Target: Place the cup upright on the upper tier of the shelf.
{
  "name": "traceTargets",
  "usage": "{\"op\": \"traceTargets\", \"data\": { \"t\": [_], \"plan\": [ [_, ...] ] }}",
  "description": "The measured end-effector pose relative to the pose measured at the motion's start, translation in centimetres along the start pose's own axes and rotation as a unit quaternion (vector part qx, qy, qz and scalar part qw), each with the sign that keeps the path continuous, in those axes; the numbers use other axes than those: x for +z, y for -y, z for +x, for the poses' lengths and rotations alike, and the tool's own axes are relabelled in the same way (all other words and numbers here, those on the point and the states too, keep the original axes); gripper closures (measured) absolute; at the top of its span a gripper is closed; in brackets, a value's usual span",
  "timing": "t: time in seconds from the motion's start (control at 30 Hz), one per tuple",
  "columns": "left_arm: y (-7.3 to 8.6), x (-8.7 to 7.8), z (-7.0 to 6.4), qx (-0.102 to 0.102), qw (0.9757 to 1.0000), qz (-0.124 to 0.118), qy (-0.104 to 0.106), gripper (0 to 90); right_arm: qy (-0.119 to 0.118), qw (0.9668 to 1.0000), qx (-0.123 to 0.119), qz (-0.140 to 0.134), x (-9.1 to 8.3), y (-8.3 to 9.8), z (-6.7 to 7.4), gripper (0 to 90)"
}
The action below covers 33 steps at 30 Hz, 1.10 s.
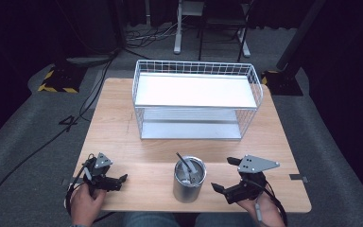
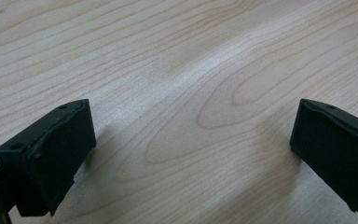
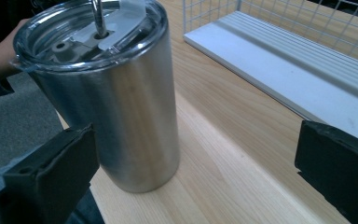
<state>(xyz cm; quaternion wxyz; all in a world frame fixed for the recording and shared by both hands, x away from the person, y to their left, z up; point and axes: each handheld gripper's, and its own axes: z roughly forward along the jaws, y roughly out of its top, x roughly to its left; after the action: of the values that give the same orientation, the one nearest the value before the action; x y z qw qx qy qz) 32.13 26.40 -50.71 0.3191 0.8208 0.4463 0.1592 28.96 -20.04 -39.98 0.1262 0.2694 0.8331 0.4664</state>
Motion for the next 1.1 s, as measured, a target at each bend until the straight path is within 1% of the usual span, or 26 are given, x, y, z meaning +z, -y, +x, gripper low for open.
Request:
{"op": "traceTargets", "data": {
  "t": [0.47,0.53,0.67,0.77,1.1],
  "plan": [
    [0.0,0.0,0.0,0.000,1.0000,0.000,0.000,0.5,-0.029,0.9995,-0.011,-0.011,2.1,-0.4,1.3,0.0],
    [0.0,0.0,0.0,0.000,1.0000,0.000,0.000,0.4,-0.037,0.9991,-0.014,-0.014,2.3,-0.5,1.5,0.0],
    [0.0,0.0,0.0,0.000,1.0000,0.000,0.000,0.4,-0.047,0.9986,-0.016,-0.016,2.7,-0.6,1.8,0.0],
    [0.0,0.0,0.0,0.000,1.0000,0.000,0.000,0.4,-0.056,0.9980,-0.023,-0.016,3.2,-0.6,2.2,0.0],
    [0.0,0.0,0.0,0.000,1.0000,0.000,0.000,0.5,-0.077,0.9962,-0.035,-0.019,4.8,-0.9,3.1,0.0]
  ]
}}
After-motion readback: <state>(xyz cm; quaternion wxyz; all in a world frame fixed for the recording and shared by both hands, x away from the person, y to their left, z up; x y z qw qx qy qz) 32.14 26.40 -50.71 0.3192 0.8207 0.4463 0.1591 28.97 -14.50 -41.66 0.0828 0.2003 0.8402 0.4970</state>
